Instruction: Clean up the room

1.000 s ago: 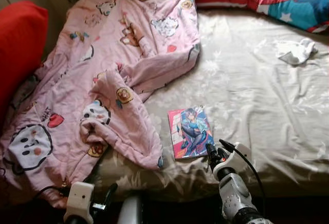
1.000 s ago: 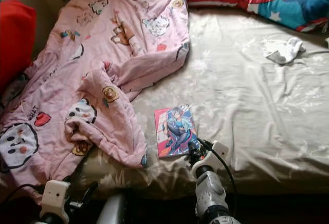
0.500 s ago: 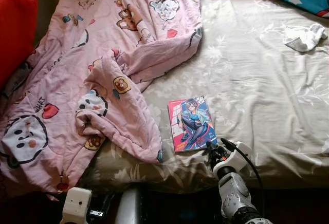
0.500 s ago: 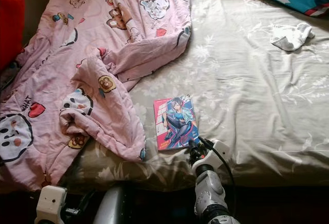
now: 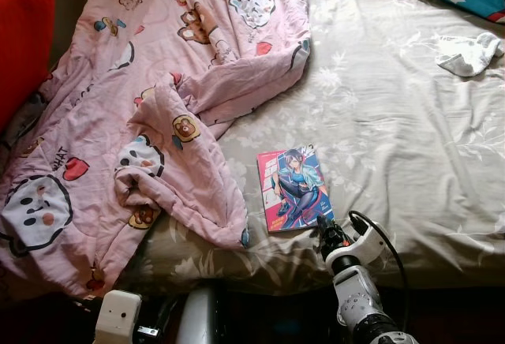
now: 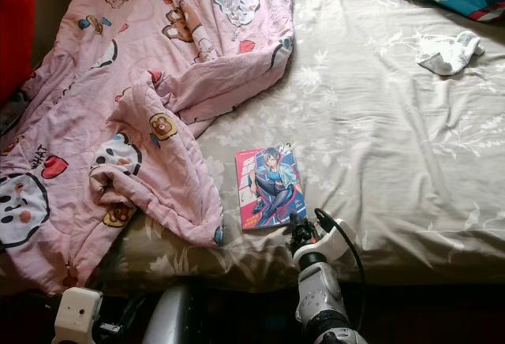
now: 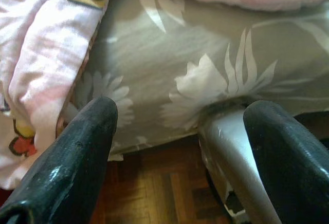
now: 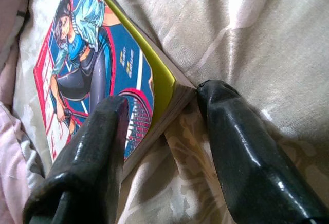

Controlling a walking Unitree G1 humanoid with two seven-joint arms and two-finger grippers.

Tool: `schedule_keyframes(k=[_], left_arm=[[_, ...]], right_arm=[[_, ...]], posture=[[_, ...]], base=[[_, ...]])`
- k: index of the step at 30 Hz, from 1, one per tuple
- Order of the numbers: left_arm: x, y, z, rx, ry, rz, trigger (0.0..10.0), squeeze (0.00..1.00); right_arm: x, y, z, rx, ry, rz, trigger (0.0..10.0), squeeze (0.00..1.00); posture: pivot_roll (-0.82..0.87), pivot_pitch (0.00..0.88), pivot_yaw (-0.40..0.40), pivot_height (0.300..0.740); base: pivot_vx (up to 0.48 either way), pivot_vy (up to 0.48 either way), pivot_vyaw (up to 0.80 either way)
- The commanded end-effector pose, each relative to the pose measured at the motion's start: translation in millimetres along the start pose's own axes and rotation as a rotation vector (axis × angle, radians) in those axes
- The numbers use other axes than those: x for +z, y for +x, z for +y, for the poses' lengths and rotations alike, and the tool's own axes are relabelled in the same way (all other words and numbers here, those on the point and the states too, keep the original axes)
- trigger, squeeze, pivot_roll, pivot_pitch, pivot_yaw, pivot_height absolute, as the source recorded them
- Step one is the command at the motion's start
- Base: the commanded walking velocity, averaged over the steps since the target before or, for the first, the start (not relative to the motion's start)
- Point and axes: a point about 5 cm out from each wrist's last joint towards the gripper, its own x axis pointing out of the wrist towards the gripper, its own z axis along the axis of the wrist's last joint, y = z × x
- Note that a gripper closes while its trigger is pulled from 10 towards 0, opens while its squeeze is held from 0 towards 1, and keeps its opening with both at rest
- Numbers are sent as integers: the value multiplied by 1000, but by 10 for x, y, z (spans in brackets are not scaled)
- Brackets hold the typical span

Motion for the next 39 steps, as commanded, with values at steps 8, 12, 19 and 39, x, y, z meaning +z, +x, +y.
schedule_keyframes(k=[8,12,19,39], left_arm=[[-96,-125,34,9,27,61,10000,0],[-101,-108,35,8,27,64,10000,0],[-94,-90,-2,-5,29,61,10000,0],[-104,-269,-8,5,54,81,10000,0]], right_arm=[[-256,-16,121,44,44,106,10000,0],[-199,-17,85,11,16,62,10000,0],[-180,-64,-64,-58,85,54,10000,0],[-171,33,141,19,240,55,10000,0]], posture=[[233,446,126,585],[224,437,124,585],[231,432,124,585],[291,466,130,585]], base=[[0,0,0],[0,0,0],[0,0,0],[0,0,0]])
